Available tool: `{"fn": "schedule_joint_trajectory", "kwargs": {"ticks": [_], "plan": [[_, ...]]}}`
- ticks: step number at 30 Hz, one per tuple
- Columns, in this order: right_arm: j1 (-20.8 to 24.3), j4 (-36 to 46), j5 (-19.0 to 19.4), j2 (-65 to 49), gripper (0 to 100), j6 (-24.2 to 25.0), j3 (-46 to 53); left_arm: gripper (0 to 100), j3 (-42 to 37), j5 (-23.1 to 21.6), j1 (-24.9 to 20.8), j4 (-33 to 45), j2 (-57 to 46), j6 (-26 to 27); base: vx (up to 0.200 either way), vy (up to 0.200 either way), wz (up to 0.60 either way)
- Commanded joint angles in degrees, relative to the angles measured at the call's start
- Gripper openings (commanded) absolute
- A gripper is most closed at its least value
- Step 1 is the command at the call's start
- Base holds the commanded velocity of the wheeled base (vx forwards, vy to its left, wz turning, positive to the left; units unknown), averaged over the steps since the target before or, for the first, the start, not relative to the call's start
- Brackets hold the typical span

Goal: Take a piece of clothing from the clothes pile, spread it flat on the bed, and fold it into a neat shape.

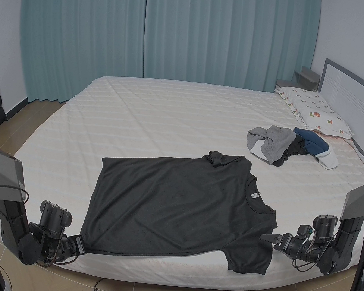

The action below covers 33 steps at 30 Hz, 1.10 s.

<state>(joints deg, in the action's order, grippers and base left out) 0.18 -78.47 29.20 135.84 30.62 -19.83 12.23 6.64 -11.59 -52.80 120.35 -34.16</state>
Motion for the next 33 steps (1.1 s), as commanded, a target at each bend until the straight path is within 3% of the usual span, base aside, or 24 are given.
{"fn": "schedule_joint_trajectory", "kwargs": {"ticks": [1,7,8,13,19,33], "plan": [[0.87,-0.10,-0.02,1.88,100,-0.04,-0.73,0,-0.01,-0.05,-0.01,-0.02,0.06,-0.03,0.000,0.000,0.00],[1.40,-0.02,-0.28,2.15,100,-0.04,-2.31,0,0.08,-0.05,-0.01,-0.02,0.15,-0.03,0.000,0.000,0.00],[1.49,-0.02,-0.28,2.32,0,-0.04,-2.49,0,0.08,-0.05,-0.01,-0.02,0.15,-0.03,0.000,0.000,0.00],[1.49,-0.10,-0.54,3.12,0,-0.39,-2.75,0,-0.01,-0.14,-0.01,-0.02,0.24,-0.03,0.000,0.000,0.00],[-1.15,-0.10,-0.63,1.88,0,-4.34,-0.03,0,-0.19,-0.14,-0.01,-0.11,-0.11,-0.03,0.000,0.000,0.00],[-2.38,-0.10,-0.54,-6.55,0,-4.52,11.40,0,-0.71,0.30,-0.01,-0.11,-0.46,0.76,0.000,0.000,0.00]]}}
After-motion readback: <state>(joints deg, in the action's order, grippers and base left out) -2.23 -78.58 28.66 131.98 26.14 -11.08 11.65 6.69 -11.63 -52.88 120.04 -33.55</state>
